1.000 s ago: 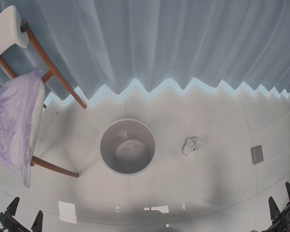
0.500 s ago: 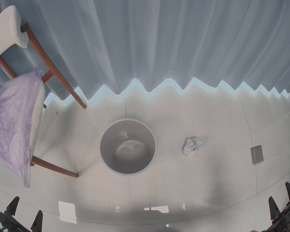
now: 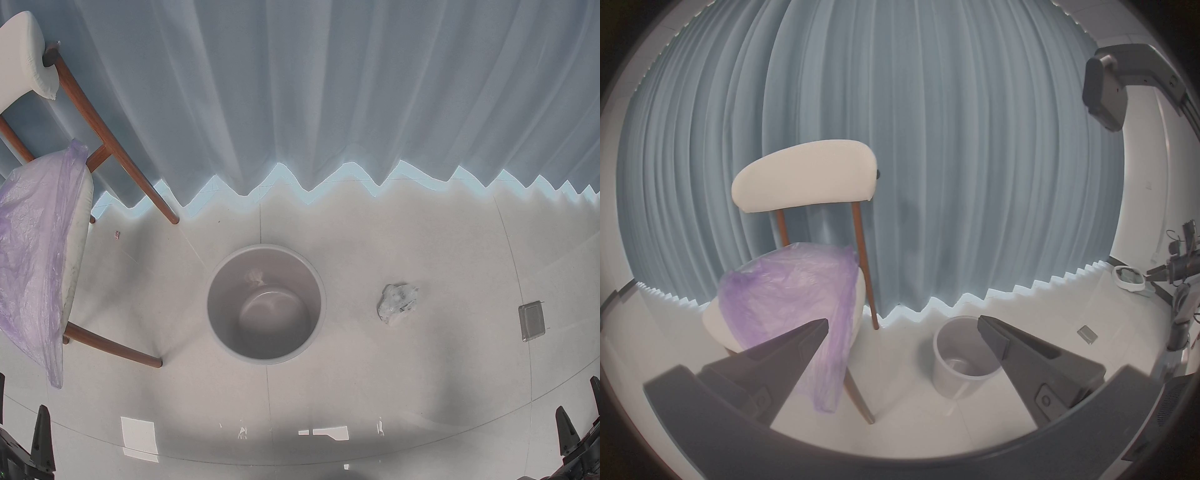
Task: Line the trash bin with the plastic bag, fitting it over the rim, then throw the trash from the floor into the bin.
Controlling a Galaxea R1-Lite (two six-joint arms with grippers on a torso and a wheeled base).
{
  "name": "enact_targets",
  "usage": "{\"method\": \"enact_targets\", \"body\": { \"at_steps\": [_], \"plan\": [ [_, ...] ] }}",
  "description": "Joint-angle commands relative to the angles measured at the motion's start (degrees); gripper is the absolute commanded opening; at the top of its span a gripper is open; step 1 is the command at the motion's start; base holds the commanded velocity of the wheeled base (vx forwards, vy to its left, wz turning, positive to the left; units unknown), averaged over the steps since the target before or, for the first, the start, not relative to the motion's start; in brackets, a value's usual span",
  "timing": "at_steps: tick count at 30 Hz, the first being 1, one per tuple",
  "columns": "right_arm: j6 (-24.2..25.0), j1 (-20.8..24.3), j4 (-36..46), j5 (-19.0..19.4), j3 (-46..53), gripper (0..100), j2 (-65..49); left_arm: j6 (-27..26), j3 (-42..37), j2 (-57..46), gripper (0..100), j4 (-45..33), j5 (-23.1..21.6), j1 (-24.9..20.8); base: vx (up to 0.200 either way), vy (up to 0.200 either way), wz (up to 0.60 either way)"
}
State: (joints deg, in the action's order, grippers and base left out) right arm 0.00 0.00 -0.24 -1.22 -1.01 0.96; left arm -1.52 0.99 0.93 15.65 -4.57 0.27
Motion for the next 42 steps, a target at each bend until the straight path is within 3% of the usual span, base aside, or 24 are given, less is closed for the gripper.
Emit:
{"method": "enact_targets", "body": {
  "at_steps": [1, 3, 4, 7, 11, 19, 25, 33, 35, 38, 42],
  "plan": [
    [0.0, 0.0, -0.02, 0.08, 0.92, 100, -0.96, -0.06, -0.99, -0.93, 100, 0.17, -2.46, 0.08, 0.0, 0.0, 0.0],
    [0.0, 0.0, -0.02, -0.01, 0.92, 100, -0.96, 0.21, -0.9, -0.93, 100, -0.54, -6.59, 0.0, 0.0, 0.0, 0.0],
    [0.0, 0.0, -0.02, -0.01, 0.92, 100, -0.96, 0.82, 0.77, -0.84, 100, -2.47, -12.22, -0.27, 0.0, 0.0, 0.0],
    [0.0, 0.0, -0.02, 0.08, 0.92, 100, -0.96, 3.72, 5.16, 1.71, 100, -8.27, -18.63, -0.8, 0.0, 0.0, 0.0],
    [0.0, 0.0, -0.02, 0.08, 0.92, 100, -0.96, 4.42, 10.26, 4.7, 100, -10.91, -22.32, -0.88, 0.0, 0.0, 0.0],
    [0.0, 0.0, -0.02, 0.08, 0.92, 100, -0.96, 4.16, 13.6, 9.88, 100, -10.82, -22.41, -0.27, 0.0, 0.0, 0.0],
    [0.0, 0.0, -0.02, 0.08, 0.92, 100, -0.96, 3.72, 16.59, 14.28, 100, -10.82, -22.24, 2.63, 0.0, 0.0, 0.0],
    [0.0, 0.0, -0.02, -0.01, 0.92, 100, -0.96, -8.76, 18.17, 18.23, 100, -10.99, -21.97, 7.38, 0.0, 0.0, 0.0],
    [0.0, 0.0, -0.02, 0.08, 0.92, 100, -0.96, -11.84, 18.52, 20.26, 100, -10.99, -21.88, 10.63, 0.0, 0.0, 0.0],
    [0.0, 0.0, -0.02, 0.08, 0.92, 100, -0.96, -13.33, 18.61, 22.54, 100, -10.99, -21.97, 14.06, 0.0, 0.0, 0.0],
    [0.0, 0.0, -0.02, -0.01, 0.92, 100, -0.96, -13.24, 19.75, 24.83, 100, -10.91, -21.8, 14.41, 0.0, 0.0, 0.0]
  ]
}}
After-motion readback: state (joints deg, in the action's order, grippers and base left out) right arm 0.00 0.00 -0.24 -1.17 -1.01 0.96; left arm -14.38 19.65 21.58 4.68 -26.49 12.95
